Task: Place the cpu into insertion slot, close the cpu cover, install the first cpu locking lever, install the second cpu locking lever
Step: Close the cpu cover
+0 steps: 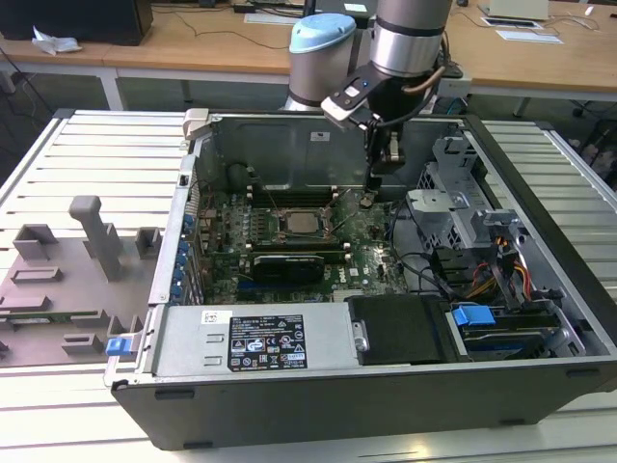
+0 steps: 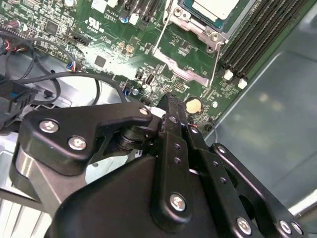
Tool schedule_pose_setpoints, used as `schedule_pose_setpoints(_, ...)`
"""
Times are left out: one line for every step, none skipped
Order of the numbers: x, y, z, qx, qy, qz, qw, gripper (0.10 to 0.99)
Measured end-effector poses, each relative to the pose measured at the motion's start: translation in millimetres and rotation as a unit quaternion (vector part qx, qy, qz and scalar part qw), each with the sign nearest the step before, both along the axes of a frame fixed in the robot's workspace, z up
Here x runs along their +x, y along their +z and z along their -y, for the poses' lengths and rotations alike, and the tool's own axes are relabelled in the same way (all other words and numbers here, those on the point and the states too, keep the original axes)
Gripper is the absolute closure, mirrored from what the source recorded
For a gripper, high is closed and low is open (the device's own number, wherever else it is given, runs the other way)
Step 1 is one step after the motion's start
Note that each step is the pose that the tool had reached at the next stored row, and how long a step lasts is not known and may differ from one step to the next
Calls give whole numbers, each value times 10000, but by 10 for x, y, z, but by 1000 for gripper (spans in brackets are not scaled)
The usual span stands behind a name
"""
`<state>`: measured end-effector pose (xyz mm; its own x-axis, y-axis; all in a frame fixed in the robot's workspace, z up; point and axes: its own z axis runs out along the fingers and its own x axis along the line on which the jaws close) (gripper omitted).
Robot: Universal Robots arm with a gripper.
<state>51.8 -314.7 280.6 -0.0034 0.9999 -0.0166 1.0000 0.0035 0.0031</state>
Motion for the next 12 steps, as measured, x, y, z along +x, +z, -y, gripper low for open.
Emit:
schedule_pose_setpoints(0,-21,0,0,0,0,10000,980)
schedule_pose_setpoints(0,-48,0,0,0,0,10000,980)
schedule_pose_setpoints(0,-76,0,1,0,0,10000,980)
schedule_pose_setpoints(-6,-113,0,0,-1,0,10000,980)
schedule_pose_setpoints(-21,-145,0,0,0,0,10000,980)
schedule_pose_setpoints(-35,-184,0,0,0,0,10000,980)
schedule_pose_setpoints(-36,-204,0,0,0,0,10000,980)
schedule_pose_setpoints(-36,-240,0,1,1,0,10000,980)
schedule_pose_setpoints(-38,-260,0,0,0,0,10000,980)
schedule_pose_setpoints(-44,-276,0,0,-1,0,10000,980)
schedule_pose_setpoints(-88,-295,0,0,-1,0,10000,980)
schedule_pose_setpoints(-136,-300,0,2,0,0,10000,980)
